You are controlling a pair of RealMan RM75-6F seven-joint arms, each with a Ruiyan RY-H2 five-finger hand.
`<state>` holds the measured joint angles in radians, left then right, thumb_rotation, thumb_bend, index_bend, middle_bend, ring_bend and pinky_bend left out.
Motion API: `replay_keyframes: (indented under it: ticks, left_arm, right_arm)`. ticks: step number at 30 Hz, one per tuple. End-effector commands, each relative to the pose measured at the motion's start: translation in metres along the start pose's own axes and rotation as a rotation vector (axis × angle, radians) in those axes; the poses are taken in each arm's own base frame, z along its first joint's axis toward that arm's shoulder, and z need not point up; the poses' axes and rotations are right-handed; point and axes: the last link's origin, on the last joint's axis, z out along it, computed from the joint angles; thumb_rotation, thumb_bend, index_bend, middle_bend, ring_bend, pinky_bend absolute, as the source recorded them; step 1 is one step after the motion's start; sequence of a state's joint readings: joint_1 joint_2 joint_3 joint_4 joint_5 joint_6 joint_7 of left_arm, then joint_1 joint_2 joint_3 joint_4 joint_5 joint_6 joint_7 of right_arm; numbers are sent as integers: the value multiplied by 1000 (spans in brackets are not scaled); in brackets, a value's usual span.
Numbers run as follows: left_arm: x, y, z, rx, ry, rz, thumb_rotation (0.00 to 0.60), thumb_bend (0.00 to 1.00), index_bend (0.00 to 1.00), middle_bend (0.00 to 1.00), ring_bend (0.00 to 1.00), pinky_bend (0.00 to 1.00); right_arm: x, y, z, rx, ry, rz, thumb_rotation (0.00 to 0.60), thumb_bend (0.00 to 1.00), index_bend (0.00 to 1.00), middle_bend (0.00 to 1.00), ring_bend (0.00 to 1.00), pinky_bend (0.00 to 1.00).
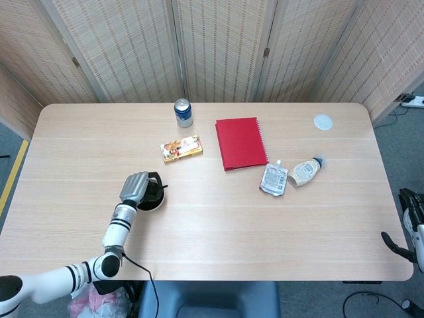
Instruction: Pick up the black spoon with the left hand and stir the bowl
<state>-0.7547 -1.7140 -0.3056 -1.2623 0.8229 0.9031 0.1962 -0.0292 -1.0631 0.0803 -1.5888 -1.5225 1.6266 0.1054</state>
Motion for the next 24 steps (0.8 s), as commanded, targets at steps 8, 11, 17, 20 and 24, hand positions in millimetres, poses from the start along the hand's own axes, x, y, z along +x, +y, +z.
replay_keyframes:
  ticks: [8,11,17,20,24]
  left_arm:
    - [3,-17,-21,7,-21,29,600,485,682,999,943,1000]
    - [0,-17,-27,-1,-35,33,600,484,682,999,943,1000]
    - [-6,-4,-29,-39,-53,17,600,485,682,999,943,1000]
    - [-8,2,-24,-44,-53,17,600,485,682,999,943,1000]
    - [-10,7,-14,-36,-51,6,600,485,682,999,943,1000]
  right_arm:
    - [-1,-1,1,8,1,1,600,139,0,110,147,76]
    - [-1,-2,1,9,1,2,600,138,0,110,147,76]
    - [0,-2,0,10,4,3,600,138,0,110,147,76]
    - [0,-2,-2,8,7,5,600,138,0,110,147,76]
    - [1,-1,-5,3,13,8,600,139,0,110,147,76]
